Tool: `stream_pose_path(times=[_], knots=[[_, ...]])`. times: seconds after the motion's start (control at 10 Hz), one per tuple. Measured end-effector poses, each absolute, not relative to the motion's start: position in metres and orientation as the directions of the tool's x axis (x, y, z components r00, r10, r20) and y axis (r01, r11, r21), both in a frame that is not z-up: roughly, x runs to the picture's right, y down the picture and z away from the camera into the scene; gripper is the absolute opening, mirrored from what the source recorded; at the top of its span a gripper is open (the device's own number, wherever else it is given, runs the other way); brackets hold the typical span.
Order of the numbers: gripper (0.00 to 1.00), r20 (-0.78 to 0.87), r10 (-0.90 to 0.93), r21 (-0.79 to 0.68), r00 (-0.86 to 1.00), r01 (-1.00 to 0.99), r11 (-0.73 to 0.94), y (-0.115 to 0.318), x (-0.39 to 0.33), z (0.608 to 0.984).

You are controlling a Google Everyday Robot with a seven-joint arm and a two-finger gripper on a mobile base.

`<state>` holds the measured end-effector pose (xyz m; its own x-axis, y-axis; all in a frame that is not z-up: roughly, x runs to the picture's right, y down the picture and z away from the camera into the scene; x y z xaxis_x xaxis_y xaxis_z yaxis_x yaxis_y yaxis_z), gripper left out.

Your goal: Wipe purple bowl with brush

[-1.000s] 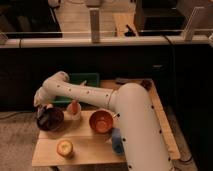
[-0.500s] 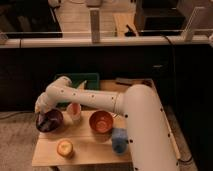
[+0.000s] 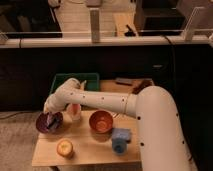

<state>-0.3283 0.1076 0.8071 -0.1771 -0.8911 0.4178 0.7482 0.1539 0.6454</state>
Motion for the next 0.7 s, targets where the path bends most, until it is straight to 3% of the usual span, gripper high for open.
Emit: stream_pose_path(times=[0.7], knots=[[0.00, 0.303, -0.932, 0.664, -0.201, 0.746, 0.054, 0.064, -0.361, 0.830]])
